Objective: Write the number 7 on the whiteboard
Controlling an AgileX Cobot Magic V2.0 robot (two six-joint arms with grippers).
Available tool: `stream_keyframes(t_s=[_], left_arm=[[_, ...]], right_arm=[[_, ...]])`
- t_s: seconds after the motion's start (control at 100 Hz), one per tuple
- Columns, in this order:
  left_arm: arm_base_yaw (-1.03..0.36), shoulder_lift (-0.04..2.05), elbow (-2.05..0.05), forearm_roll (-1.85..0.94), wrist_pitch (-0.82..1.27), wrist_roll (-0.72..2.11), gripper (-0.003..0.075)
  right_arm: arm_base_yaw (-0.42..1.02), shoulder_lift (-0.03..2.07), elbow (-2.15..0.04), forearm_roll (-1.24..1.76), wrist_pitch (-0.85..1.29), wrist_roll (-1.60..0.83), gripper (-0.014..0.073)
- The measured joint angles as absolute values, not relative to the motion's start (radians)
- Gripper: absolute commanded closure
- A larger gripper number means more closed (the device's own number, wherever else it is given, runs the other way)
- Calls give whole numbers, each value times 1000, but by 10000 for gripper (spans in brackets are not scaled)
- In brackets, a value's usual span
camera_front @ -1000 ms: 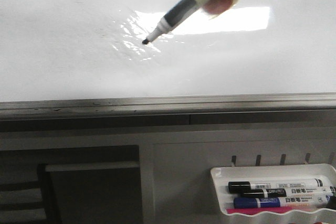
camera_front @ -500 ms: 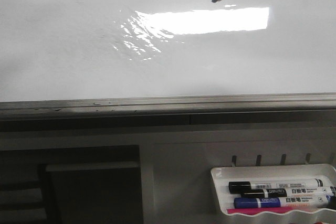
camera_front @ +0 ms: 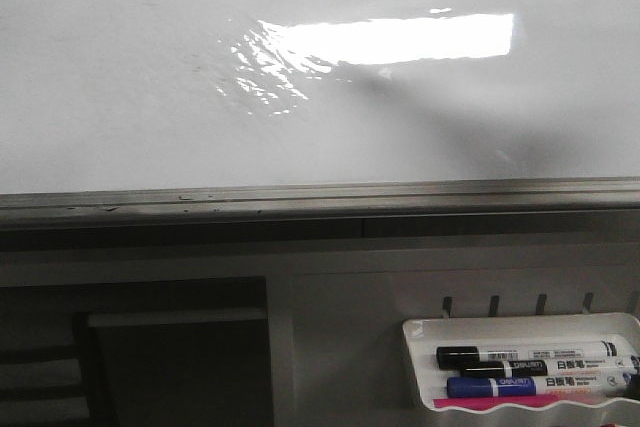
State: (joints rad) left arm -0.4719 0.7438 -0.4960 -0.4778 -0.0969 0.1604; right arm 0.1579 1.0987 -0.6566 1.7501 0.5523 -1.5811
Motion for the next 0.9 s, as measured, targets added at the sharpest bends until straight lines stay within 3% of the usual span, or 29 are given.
stream_keyframes(t_s=[0.55, 0.9], left_arm=[[-472, 744, -496, -478, -98, 160, 249], [-472, 744, -496, -478, -98, 160, 248]], right_arm=[[159, 1302, -788, 1791, 584, -1657, 657], [171, 1266, -789, 1764, 493, -1631, 657]])
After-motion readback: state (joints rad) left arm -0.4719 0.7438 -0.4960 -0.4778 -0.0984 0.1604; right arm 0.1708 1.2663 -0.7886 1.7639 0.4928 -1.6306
